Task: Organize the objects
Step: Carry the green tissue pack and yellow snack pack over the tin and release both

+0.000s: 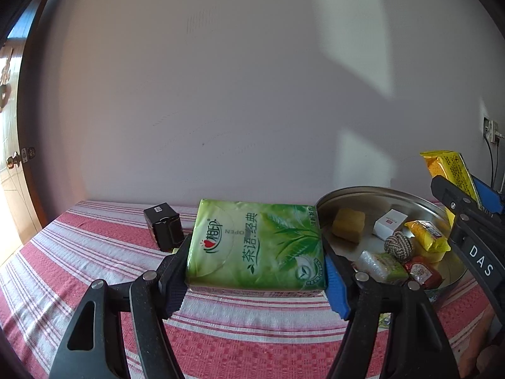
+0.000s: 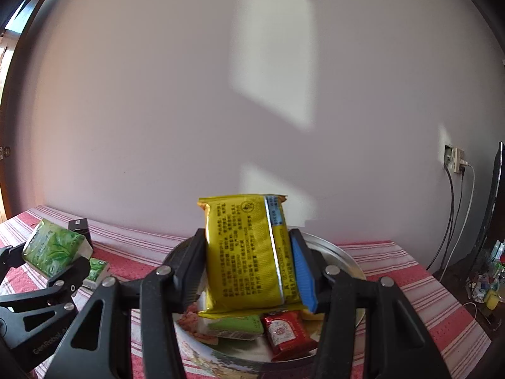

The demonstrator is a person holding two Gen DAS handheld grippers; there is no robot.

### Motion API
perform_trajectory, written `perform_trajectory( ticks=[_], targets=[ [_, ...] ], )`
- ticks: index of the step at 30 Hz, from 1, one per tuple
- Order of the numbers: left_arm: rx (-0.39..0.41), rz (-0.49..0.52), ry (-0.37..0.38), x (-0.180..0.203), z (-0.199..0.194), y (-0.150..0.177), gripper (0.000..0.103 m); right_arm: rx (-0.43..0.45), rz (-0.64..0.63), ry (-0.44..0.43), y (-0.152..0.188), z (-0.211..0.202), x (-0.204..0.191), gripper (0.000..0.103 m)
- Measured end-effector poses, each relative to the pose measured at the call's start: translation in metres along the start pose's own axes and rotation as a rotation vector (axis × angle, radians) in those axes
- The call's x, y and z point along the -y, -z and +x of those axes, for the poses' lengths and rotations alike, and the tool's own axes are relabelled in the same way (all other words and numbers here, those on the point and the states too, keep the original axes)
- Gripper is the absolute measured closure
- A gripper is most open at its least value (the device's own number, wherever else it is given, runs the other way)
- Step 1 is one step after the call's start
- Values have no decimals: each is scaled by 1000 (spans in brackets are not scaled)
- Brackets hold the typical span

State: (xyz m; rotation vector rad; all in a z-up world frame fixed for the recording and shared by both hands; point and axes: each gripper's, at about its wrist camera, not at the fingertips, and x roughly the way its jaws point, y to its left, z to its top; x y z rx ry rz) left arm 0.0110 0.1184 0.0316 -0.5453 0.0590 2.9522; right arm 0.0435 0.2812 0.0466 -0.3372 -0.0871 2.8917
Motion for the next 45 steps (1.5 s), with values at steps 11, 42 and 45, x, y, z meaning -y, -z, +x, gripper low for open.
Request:
perform_trajectory(
  ticks=[11,42,45],
  targets=[
    [26,-10,76,37,11,-16,30,-16,49,124,0,20,58,51],
    [-93,66,134,108,75,-16,30,-214,92,111,17,86,97,51],
    [-95,76,136,111,74,-15,30,-225,94,93,19,89,96,51]
  ],
)
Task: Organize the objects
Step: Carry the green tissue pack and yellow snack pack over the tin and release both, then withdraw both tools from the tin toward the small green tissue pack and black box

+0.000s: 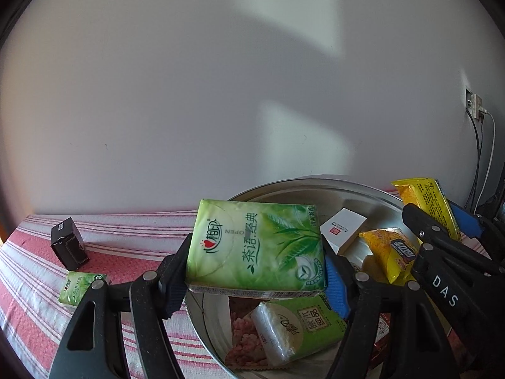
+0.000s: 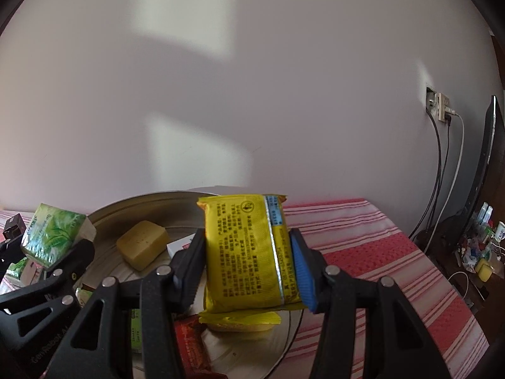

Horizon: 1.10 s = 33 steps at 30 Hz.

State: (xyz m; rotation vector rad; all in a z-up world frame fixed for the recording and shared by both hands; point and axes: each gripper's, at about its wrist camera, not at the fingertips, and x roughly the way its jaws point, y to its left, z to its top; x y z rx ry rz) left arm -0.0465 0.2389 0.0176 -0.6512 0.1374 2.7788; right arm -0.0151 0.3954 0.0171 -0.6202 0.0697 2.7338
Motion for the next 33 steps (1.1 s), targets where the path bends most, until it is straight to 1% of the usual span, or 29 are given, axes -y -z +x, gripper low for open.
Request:
perform_trajectory(
  ticks=[4,6,7,8,9,10,13,14,16,19,22,27,31,33],
  targets=[
    [-15,6,-11,-6,5,1,30,-27,10,-28,1,4,0,51],
    [-37,16,-4,-5,8,2,29,-46,18,-59,1,6,1,50],
    [-46,22,-4,-4,8,3,27,-50,25,-76,1,7,1,49],
    [-50,29,-5,-3,7,3,23,-47,30,-80,1,7,2,46],
    [-46,35,-5,-2,4,3,15,-37,31,-62,1,5,2,41],
    [-31,39,-6,-2,0,3,9,-13,32,-56,0,2,4,29],
    [17,46,-12,-4,-14,0,4,73,57,-28,-3,-13,8,11],
    [21,41,-11,-5,-17,0,3,97,61,-16,-3,-17,9,9],
    [20,24,6,-10,-23,0,3,132,68,20,-3,-23,11,0],
    [17,11,9,-17,-30,3,3,158,80,49,-4,-28,12,0],
    [27,7,-14,-25,-39,10,3,173,104,38,-5,-29,14,0],
    [90,-2,-81,-45,-55,16,3,218,147,31,0,-39,17,0],
    [104,-23,-86,-61,-67,20,3,251,229,79,6,-46,21,0],
    [117,-9,-109,-63,-68,24,3,263,246,105,9,-49,19,0]
  ],
)
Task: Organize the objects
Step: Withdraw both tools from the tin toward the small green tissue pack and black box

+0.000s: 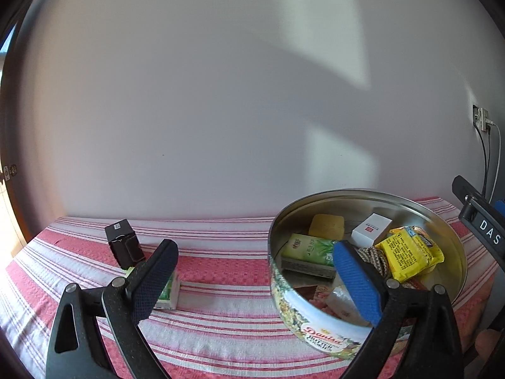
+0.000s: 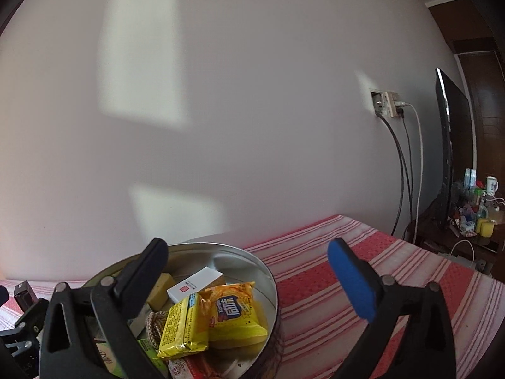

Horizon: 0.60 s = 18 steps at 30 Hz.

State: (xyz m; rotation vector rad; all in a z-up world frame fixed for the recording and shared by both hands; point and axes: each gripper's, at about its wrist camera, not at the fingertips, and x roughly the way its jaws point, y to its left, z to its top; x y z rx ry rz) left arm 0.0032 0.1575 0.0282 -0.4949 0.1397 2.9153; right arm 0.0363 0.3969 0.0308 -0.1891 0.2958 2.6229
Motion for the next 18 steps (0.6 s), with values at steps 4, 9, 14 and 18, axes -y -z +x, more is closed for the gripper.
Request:
perform_trajectory(
  ticks=[4,9,14,18],
  targets=[
    [7,39,-40,-11,0,9,3,-1,-21,50,3,-8,-11,0],
    [-1,33,-55,-32,0,14,3,-26,-11,29,9,-26,-22,0],
    [-7,39,-73,-51,-3,19,3,-28,-33,-2,17,-50,-43,0],
    [-6,31,-84,-69,-5,21,3,-28,-56,-48,24,-68,-68,0]
  ],
)
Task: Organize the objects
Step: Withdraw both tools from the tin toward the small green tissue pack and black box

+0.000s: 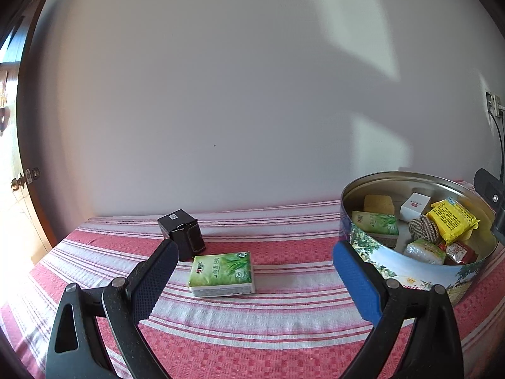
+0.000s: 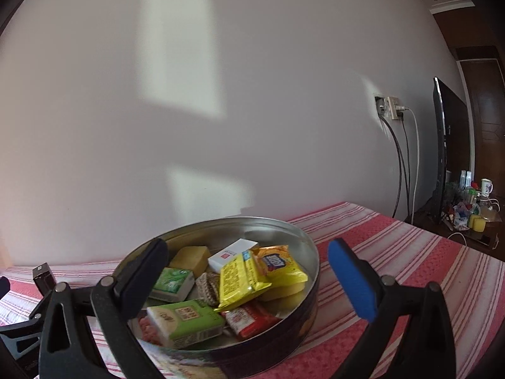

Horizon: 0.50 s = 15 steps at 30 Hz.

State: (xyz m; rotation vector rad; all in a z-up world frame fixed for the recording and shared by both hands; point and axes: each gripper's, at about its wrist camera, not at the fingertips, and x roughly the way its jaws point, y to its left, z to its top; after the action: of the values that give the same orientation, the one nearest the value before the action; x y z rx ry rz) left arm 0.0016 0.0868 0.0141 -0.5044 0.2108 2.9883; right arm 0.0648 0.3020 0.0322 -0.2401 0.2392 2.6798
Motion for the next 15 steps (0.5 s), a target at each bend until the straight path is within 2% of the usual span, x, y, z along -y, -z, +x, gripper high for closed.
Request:
perform_trajectory(
  ticks=[8,15],
  targets=[
    [-8,-16,-36,-45,2,4,3,-49,-48,-93,13,-12,-59,0],
    [-47,-59,-102,-105,15,9,3,-106,-62,-176,25,-7,-105,0]
  ],
)
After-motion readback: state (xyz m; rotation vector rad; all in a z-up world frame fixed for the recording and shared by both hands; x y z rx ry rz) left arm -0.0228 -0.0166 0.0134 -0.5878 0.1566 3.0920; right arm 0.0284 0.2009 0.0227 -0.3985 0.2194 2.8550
